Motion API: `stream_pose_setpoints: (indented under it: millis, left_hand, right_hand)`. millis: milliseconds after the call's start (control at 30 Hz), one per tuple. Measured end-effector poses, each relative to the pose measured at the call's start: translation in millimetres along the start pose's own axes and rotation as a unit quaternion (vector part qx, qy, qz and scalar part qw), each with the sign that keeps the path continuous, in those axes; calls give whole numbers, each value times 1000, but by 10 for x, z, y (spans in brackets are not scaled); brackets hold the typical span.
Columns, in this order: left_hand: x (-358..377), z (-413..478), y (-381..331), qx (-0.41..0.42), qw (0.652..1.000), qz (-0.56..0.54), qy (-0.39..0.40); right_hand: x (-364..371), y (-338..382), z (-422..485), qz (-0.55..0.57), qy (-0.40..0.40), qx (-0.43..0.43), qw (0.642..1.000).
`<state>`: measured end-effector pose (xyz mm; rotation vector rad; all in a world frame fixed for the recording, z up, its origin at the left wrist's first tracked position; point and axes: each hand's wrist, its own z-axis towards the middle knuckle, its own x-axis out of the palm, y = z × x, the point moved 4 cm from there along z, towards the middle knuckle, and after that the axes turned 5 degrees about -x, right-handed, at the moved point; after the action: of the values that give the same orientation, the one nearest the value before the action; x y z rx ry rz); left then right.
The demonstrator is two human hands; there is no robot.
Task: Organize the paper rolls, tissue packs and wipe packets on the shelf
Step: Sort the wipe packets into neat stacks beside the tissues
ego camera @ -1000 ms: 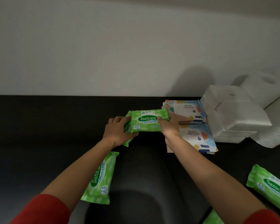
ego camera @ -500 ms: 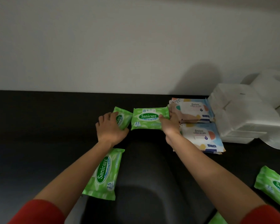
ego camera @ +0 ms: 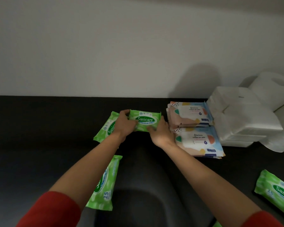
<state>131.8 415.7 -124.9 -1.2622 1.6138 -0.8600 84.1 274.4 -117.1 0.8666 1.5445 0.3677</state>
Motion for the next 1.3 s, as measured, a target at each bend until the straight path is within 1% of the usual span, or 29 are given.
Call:
stream_pose_setpoints:
  millis: [33,133,267,333,400,467,567,700,833,967,1300]
  left_hand:
    - [4,13,-4,4,1000,7,-8]
    - [11,24,-35,14,999,23,-24]
    - [79,65,-83,31,996,53,-65]
    - [131,112,-75,28,994,81,-63]
    - [185,152,-71,31,988,141,-50]
    - [228,170,-93,53,972,228,-31]
    - [255,155,-144,100,933,344,-11]
    - [284,129,-139,163,890,426,-2]
    - [347,135,-76,199,866,458,15]
    - [378,140,-77,211,851,480,27]
    - [409,241,-44,223,845,484,52]
  right_hand:
    - [26,-3,-27,-27,20,-2,999]
    - [94,1,-94,-76,34,-56,995]
    - [190,-6,-133,-173,68,-112,976]
    - [222,-9,-132,-200,70,-133,968]
    - [244,-36,-108,-219,75,-139,963]
    - [234,-62,-84,-244,78,-132,958]
    - [190,-74,-75,-261,78,-120,955]
    - [182,-97,-57,-264,82,-120,954]
    - [173,-97,-13,-274,89,-119,950]
    - [179,-168,76,-268,102,-93,954]
    - [170,-190,111,-281,91,-88,951]
